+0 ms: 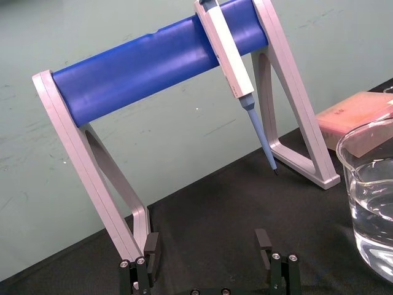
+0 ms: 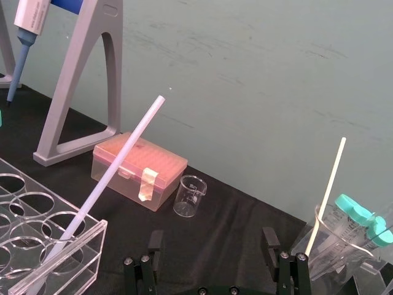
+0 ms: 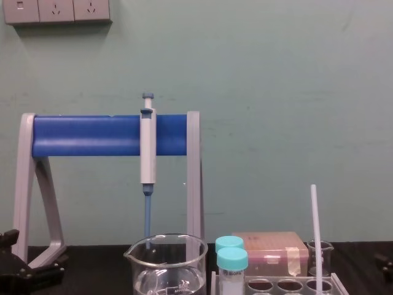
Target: Pick up the stirring rod with one hand, then place it down.
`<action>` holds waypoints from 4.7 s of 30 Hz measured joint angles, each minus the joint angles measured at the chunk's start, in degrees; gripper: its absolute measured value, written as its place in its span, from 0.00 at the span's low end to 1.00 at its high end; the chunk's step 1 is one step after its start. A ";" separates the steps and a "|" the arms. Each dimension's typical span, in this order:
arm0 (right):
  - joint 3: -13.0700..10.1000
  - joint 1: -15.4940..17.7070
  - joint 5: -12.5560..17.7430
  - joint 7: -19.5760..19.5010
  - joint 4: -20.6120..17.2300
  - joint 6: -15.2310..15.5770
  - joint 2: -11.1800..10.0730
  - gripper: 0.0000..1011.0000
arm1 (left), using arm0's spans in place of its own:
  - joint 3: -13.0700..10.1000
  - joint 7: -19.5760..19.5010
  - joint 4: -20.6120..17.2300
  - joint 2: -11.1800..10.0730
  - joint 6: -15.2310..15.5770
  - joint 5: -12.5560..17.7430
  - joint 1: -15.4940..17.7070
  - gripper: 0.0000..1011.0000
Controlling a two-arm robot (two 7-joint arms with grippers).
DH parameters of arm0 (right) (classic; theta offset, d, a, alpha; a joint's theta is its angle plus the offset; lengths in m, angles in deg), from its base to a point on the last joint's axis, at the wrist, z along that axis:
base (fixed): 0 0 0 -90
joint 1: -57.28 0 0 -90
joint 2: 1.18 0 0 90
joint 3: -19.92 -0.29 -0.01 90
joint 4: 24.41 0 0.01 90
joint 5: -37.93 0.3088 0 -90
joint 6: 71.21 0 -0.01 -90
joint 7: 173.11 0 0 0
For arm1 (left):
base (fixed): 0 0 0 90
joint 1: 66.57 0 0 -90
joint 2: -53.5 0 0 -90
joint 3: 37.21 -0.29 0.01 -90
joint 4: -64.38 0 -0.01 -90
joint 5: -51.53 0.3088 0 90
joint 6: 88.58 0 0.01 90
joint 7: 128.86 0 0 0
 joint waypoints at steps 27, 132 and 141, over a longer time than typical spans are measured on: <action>0.00 0.00 0.00 0.00 0.00 0.00 0.00 0.99 | 0.00 0.00 0.00 0.00 0.00 0.00 0.00 0.99; -8.63 -10.68 20.72 30.74 14.41 -7.10 11.35 0.99 | 0.00 0.00 0.00 0.00 0.00 0.00 0.00 0.99; -9.26 -12.78 23.91 34.83 16.98 0.01 12.51 0.99 | 0.00 0.00 0.00 0.00 0.00 0.00 0.00 0.99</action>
